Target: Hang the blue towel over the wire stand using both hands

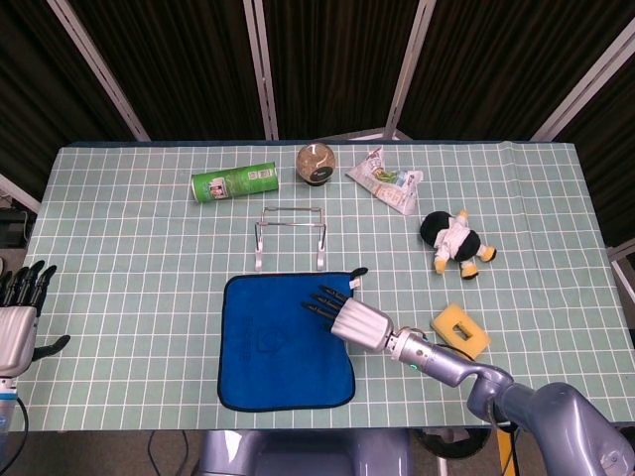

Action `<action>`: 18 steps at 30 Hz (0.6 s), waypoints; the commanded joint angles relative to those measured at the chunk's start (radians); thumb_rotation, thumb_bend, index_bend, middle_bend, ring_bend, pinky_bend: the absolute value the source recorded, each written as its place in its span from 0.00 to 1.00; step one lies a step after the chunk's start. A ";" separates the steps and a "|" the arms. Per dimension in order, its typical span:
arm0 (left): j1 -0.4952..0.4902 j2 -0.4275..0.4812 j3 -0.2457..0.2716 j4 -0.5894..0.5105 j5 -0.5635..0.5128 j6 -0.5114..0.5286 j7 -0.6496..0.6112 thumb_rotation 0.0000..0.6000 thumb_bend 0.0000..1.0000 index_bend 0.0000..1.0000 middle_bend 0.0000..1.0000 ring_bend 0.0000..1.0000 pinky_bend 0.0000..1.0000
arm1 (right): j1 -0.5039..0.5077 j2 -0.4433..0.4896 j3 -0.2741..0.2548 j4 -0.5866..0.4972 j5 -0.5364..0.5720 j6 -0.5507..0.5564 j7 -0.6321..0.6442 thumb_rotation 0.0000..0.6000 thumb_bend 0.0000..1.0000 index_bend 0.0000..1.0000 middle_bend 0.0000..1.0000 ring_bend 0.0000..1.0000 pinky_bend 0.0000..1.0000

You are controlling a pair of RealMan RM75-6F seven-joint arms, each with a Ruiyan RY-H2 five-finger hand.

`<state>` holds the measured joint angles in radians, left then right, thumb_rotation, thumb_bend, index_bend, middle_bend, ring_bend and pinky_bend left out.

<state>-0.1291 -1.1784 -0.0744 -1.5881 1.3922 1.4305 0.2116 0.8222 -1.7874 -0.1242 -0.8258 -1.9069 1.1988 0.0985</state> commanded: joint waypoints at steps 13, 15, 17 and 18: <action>-0.285 -0.068 0.057 0.221 0.321 -0.249 -0.175 1.00 0.00 0.22 0.00 0.00 0.00 | 0.009 0.002 0.008 -0.025 0.033 0.004 0.029 1.00 0.43 0.65 0.05 0.00 0.00; -0.319 -0.100 0.064 0.257 0.348 -0.268 -0.213 1.00 0.01 0.24 0.00 0.00 0.00 | 0.010 0.005 0.011 -0.034 0.037 0.003 0.026 1.00 0.43 0.65 0.05 0.00 0.00; -0.348 -0.140 0.074 0.299 0.377 -0.274 -0.246 1.00 0.03 0.28 0.00 0.00 0.00 | 0.010 0.010 0.014 -0.047 0.043 0.001 0.023 1.00 0.43 0.65 0.05 0.00 0.00; -0.359 -0.159 0.078 0.319 0.388 -0.276 -0.255 1.00 0.03 0.29 0.00 0.00 0.00 | 0.010 0.012 0.015 -0.054 0.047 0.000 0.022 1.00 0.43 0.65 0.05 0.00 0.00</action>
<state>-0.4454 -1.2880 -0.0157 -1.3190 1.7469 1.1769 -0.0022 0.8321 -1.7785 -0.1112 -0.8734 -1.8642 1.2004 0.1223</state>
